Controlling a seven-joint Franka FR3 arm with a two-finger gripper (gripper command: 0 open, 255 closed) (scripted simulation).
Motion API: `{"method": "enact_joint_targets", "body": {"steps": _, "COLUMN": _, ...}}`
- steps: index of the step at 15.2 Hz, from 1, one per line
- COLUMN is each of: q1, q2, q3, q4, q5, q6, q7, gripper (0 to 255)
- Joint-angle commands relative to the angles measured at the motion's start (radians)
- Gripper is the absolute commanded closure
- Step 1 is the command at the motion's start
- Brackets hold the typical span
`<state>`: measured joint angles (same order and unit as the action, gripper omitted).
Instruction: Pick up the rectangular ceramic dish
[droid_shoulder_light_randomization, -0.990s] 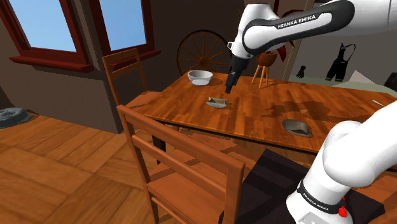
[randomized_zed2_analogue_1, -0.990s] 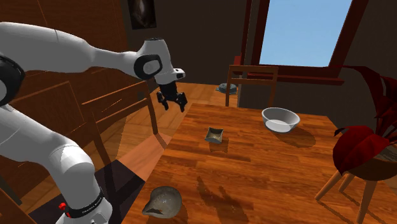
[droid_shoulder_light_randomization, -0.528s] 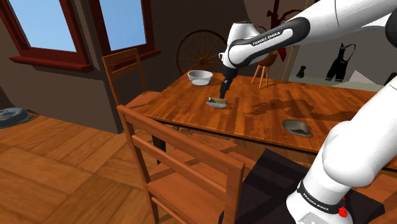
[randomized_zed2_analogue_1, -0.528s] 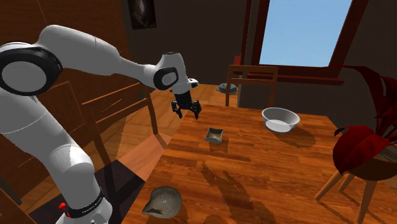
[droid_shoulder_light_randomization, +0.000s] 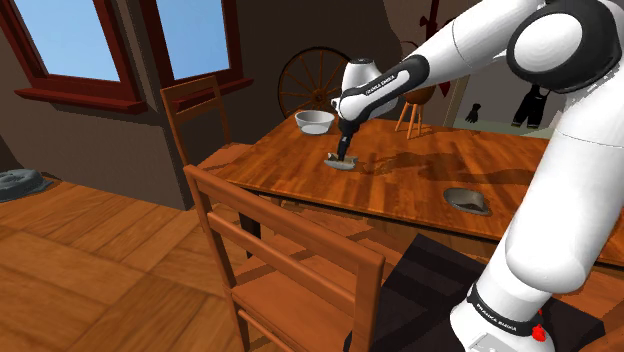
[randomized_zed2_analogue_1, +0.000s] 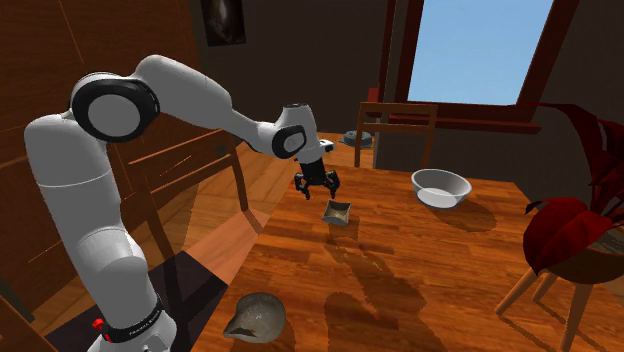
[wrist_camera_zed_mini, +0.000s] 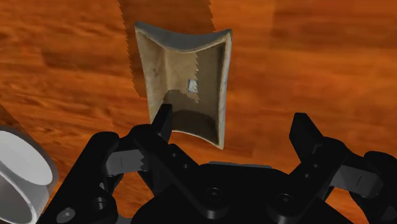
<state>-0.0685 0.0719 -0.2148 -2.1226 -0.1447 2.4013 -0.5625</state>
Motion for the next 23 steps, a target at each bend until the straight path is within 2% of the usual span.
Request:
{"method": "enact_joint_targets", "body": {"steps": 1, "q1": -0.007, "q2": 0.072, "q3": -0.004, "q4": 0.052, "q5": 0.001, "q6": 0.022, "q7": -0.027, "gripper": 0}}
{"method": "enact_joint_targets", "body": {"steps": 10, "q1": -0.011, "q2": 0.130, "q3": -0.003, "q4": 0.016, "q5": 0.004, "q6": 0.115, "q7": -0.020, "gripper": 0}}
{"method": "enact_joint_targets", "body": {"steps": 11, "q1": -0.012, "q2": 0.129, "q3": -0.004, "q4": 0.015, "q5": 0.004, "q6": 0.116, "q7": -0.020, "gripper": 255}}
{"method": "enact_joint_targets", "body": {"steps": 20, "q1": -0.011, "q2": 0.130, "q3": -0.003, "q4": 0.016, "q5": 0.004, "q6": 0.115, "q7": -0.020, "gripper": 255}}
{"method": "enact_joint_targets", "body": {"steps": 23, "q1": -0.010, "q2": 0.106, "q3": -0.004, "q4": 0.029, "q5": 0.003, "q6": 0.079, "q7": -0.023, "gripper": 255}}
